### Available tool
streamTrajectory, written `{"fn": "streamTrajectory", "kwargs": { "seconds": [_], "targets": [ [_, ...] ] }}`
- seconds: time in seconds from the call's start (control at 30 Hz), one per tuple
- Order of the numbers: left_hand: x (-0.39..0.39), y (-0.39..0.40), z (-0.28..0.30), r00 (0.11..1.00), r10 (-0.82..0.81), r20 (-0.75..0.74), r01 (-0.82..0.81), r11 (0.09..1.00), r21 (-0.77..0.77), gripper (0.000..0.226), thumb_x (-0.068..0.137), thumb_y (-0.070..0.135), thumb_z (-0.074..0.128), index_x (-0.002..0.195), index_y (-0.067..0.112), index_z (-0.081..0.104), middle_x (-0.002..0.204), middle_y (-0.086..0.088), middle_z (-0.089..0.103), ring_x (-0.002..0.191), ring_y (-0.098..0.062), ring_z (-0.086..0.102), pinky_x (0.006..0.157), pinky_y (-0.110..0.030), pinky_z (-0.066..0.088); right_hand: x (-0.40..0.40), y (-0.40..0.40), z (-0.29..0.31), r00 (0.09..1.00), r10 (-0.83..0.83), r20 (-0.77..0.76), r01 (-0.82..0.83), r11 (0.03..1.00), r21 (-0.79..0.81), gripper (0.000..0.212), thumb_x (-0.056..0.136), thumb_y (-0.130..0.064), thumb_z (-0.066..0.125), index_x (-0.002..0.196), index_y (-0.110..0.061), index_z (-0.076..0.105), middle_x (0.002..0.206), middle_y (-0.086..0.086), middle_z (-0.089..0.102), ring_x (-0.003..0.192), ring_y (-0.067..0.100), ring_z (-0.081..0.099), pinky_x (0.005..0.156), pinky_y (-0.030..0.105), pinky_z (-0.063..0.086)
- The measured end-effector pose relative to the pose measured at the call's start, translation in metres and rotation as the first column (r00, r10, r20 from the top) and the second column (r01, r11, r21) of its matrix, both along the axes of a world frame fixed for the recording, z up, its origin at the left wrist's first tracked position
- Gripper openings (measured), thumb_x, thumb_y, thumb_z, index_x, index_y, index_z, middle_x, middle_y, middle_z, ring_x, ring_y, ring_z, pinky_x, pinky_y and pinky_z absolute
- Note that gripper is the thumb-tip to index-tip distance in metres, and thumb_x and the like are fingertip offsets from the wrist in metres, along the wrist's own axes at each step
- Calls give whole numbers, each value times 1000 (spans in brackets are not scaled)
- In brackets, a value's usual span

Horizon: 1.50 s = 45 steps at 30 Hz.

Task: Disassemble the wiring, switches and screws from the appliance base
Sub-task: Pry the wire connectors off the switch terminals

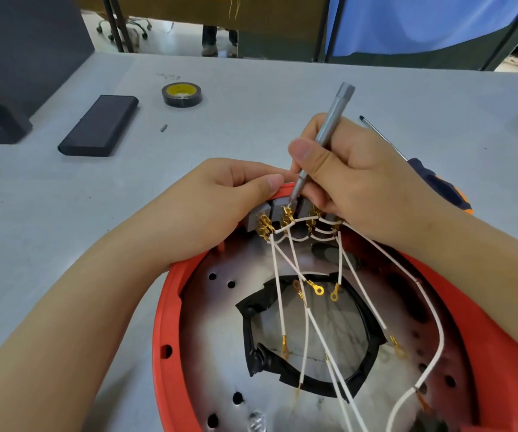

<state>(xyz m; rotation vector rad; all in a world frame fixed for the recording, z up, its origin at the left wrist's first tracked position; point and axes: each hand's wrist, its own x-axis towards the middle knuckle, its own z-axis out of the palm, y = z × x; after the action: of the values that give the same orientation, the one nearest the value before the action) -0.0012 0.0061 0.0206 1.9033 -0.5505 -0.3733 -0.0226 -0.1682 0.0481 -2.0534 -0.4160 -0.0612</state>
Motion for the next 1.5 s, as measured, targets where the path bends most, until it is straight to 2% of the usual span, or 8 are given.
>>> {"fn": "streamTrajectory", "kwargs": {
  "seconds": [0.07,0.2,0.3,0.43,0.67,0.87,1.1,1.5],
  "targets": [
    [0,0,0,1000,5,3,-5,1000,0,26,99,32,47,107,35,71,100,7,74,101,-14,68,100,-46,45,3,2,3,999,-2,-40,2,1000,2,25,100,-25,45,77,-17,49,46,-17,52,43,-3,51,44,8,36],
    [-1,-1,1,1000,-3,1,3,1000,8,24,97,39,49,105,37,71,101,-4,74,101,-29,67,98,-53,46,8,5,7,999,7,-49,-14,991,-129,27,99,-32,45,75,-19,50,43,-16,50,41,-2,48,44,8,34],
    [-1,-1,1,1000,5,-14,-5,1000,-9,25,99,32,47,107,32,71,99,8,74,99,-12,69,101,-43,45,8,5,7,998,7,-60,-13,995,-99,27,99,-30,45,75,-19,50,41,-16,50,39,-2,48,43,8,34],
    [-3,-2,2,1000,-9,-28,8,1000,-27,27,99,27,46,111,30,70,101,9,74,101,-10,68,101,-38,45,6,2,2,998,-20,-59,25,997,75,24,99,-27,45,78,-17,50,43,-17,49,44,-1,50,45,9,36],
    [-4,-2,4,1000,-1,-2,1,1000,-15,26,99,27,46,108,31,70,98,13,74,98,-4,68,100,-33,46,1,2,-2,997,-3,71,4,1000,-24,23,99,-26,45,77,-21,48,50,-17,53,48,0,51,50,11,37],
    [-2,-1,3,1000,8,25,-9,1000,14,25,99,31,46,104,35,71,94,19,73,91,3,67,83,-17,47,2,4,-3,997,-11,76,16,997,-76,24,99,-29,46,77,-21,49,49,-16,53,46,0,50,48,10,35],
    [-2,-2,1,1000,1,-10,-2,1000,-25,26,100,26,47,110,31,70,101,11,74,101,-6,67,102,-39,44,4,2,-1,1000,-14,-5,14,999,48,24,99,-28,45,77,-20,51,46,-12,51,43,2,48,45,9,35],
    [-3,-2,2,1000,-5,5,5,1000,-15,26,100,27,46,109,31,71,101,11,74,101,-7,67,102,-41,44,-1,3,-1,997,-8,82,11,999,-36,22,99,-27,45,78,-22,48,50,-14,52,45,0,51,46,10,37]
  ]
}}
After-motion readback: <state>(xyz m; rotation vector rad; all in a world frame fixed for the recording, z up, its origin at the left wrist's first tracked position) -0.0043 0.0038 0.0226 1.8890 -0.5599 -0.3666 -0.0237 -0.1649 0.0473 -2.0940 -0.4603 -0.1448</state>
